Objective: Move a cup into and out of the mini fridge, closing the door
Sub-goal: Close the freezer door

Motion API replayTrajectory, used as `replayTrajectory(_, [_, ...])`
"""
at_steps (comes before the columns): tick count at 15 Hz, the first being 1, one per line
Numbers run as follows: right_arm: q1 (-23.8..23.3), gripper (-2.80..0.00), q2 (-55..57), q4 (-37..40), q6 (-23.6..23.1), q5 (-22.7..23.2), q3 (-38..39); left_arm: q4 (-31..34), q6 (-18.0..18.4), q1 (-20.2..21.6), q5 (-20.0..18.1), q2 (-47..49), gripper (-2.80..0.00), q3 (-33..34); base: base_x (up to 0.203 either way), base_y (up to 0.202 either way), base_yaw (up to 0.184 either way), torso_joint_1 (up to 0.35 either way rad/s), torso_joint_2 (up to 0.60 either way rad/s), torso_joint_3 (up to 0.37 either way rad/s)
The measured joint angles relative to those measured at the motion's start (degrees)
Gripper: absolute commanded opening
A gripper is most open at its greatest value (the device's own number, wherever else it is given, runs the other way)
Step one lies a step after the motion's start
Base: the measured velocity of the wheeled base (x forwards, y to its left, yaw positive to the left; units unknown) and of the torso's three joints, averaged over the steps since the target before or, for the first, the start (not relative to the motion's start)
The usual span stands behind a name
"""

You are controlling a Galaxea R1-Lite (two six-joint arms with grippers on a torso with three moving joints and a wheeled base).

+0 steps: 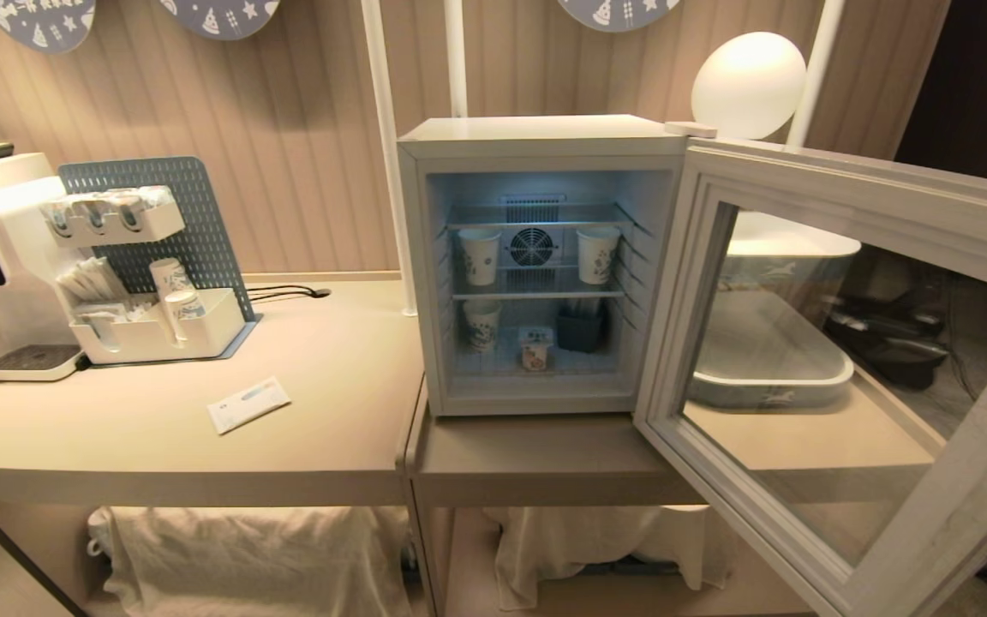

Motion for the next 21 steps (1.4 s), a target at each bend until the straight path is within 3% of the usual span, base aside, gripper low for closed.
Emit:
replayTrajectory(5, [0.05,-2.8,0.0,-0.02,-0.02,0.02,-0.05,-0.03,-0.08,-0.05,-0.02,0.0,-2.8,0.0,0.0,-0.187,0.001,0.002,0.0,0.001])
replayTrajectory(8, [-0.02,-2.8,-0.06,0.04,0.01,-0.12,-0.13,-0.03,-0.07,-0.02,0.0,0.0,-2.8,0.0,0.0,-0.037,-0.001,0.001,0.0,0.001])
replayTrajectory(11, [0.03,-2.8,2.84,0.2,2.96,-0.41,-6.85,-0.04,-0.1,-0.02,-0.02,0.0,-2.8,0.0,0.0,0.0,0.0,0.0,0.0,0.0])
replayTrajectory(14, [-0.06,-2.8,15.79,1.36,9.8,-2.23,-18.32,-0.04,-0.08,-0.1,-0.02,0.0,-2.8,0.0,0.0,0.0,0.0,0.0,0.0,0.0])
replayTrajectory(17, [-0.26,-2.8,37.38,-0.12,16.25,-2.1,-27.65,-0.06,-0.1,-0.05,0.0,0.0,-2.8,0.0,0.0,0.0,0.0,0.0,0.0,0.0])
replayTrajectory(19, [-1.25,-2.8,51.21,-3.21,19.12,3.38,-32.68,-0.06,-0.13,-0.05,0.0,0.0,-2.8,0.0,0.0,0.0,0.0,0.0,0.0,0.0])
replayTrajectory(21, [-4.08,-2.8,61.15,-5.72,20.51,16.71,-35.93,-0.06,-0.08,-0.11,-0.02,0.0,-2.8,0.0,0.0,0.0,0.0,0.0,0.0,0.0])
